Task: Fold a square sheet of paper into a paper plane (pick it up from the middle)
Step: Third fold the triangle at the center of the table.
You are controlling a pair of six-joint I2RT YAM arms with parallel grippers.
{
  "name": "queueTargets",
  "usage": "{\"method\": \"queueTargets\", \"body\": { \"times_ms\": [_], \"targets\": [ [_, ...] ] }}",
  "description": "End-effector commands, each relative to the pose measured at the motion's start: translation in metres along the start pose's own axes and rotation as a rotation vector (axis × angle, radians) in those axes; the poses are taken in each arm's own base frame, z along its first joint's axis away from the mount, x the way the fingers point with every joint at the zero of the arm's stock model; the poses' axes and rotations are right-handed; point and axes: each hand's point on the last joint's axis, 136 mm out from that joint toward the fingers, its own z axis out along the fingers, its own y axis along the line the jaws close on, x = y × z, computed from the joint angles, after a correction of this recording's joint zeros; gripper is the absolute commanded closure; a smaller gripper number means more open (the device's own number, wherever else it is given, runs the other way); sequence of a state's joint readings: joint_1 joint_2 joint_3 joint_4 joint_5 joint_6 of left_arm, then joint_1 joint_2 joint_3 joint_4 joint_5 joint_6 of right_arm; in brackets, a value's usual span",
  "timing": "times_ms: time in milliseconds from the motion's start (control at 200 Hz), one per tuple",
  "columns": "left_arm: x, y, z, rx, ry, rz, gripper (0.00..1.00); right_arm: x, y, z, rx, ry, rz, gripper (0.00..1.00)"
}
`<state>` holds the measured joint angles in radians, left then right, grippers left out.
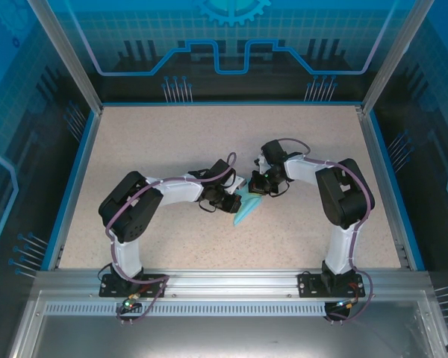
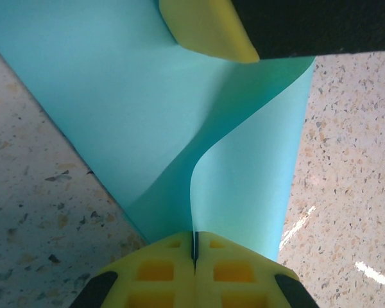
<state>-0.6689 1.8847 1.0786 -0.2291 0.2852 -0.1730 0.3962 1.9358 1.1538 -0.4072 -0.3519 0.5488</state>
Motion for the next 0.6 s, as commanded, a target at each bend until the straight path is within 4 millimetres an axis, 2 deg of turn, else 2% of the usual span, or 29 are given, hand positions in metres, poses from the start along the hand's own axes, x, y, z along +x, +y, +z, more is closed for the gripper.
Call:
{"method": "queueTargets", "body": {
  "times_ms": [0, 245, 335, 435, 525, 595],
  "targets": [
    [-0.005, 0.003, 0.0, 0.0, -0.002, 0.026, 1.0, 0.021, -0.03, 0.013, 0.094, 0.085, 0.057, 0.99],
    [0.007, 0.009, 0.01, -0.004, 0.039, 0.019, 1.0, 0.02, -0.023, 0.013, 0.057, 0.086, 0.059, 0.98],
    [0.01, 0.011, 0.01, -0.013, 0.042, 0.018, 1.0, 0.015, -0.012, 0.005, 0.02, 0.067, 0.055, 0.97],
    [0.011, 0.011, 0.009, -0.012, 0.045, 0.017, 1.0, 0.004, 0.002, -0.017, -0.01, 0.006, 0.05, 0.96],
    [0.013, 0.011, 0.008, -0.011, 0.047, 0.019, 1.0, -0.007, 0.014, -0.05, -0.053, -0.094, 0.053, 0.95],
    [0.012, 0.011, 0.007, -0.011, 0.044, 0.02, 1.0, -0.004, 0.016, -0.074, -0.09, -0.172, 0.077, 0.95]
  ]
}}
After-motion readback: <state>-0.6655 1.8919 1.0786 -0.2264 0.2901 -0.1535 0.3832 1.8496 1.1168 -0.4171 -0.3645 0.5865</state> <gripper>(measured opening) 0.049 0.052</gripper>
